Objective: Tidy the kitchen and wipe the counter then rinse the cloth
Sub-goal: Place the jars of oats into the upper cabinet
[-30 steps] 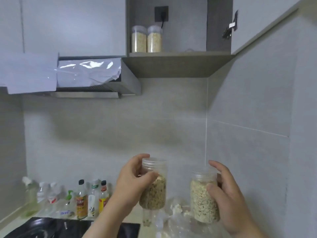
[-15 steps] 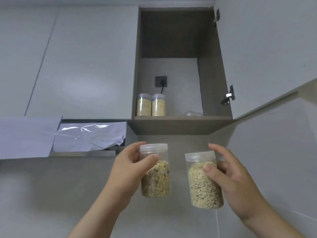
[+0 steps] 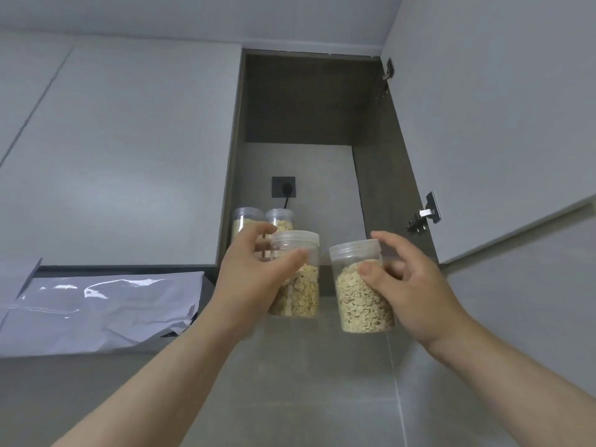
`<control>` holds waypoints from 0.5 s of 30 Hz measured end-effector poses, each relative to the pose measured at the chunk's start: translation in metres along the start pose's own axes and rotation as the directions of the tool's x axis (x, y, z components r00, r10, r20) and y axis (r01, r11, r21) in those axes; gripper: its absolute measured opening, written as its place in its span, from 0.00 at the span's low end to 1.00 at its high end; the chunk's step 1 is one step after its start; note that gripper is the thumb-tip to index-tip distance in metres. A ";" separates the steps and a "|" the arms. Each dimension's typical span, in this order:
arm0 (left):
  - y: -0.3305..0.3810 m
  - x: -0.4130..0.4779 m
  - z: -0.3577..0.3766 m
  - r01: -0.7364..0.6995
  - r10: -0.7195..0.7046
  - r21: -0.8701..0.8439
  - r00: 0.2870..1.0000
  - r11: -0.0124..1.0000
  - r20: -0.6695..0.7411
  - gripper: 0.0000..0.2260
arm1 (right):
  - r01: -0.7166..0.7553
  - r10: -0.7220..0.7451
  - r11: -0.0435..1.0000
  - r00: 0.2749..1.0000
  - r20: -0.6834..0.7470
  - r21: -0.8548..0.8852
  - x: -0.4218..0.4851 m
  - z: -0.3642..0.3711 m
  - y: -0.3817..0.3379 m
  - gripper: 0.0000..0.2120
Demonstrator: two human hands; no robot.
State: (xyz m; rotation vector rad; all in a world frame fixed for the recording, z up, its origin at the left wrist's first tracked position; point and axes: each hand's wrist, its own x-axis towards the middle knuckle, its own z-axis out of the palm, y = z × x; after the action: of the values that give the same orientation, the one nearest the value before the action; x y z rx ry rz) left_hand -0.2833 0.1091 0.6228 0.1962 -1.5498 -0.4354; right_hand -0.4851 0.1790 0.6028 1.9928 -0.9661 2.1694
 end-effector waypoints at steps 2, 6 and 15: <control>0.002 0.017 0.008 -0.037 0.038 0.039 0.999 0.999 -0.029 0.18 | 0.033 -0.034 0.999 0.999 -0.027 -0.022 0.021 -0.003 0.001 0.23; 0.009 0.054 0.026 -0.091 0.099 0.113 0.993 0.989 -0.071 0.16 | 0.069 -0.071 0.997 0.996 -0.061 -0.035 0.067 -0.009 0.003 0.24; 0.002 0.106 0.047 -0.184 0.219 0.385 0.974 0.905 -0.051 0.14 | 0.063 -0.065 0.987 0.998 -0.006 -0.150 0.136 -0.010 0.031 0.25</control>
State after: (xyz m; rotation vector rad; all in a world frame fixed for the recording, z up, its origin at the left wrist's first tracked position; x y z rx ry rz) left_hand -0.3332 0.0771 0.7220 0.3454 -1.5326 0.0418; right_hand -0.5307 0.1085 0.7144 1.9148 -1.0160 2.0086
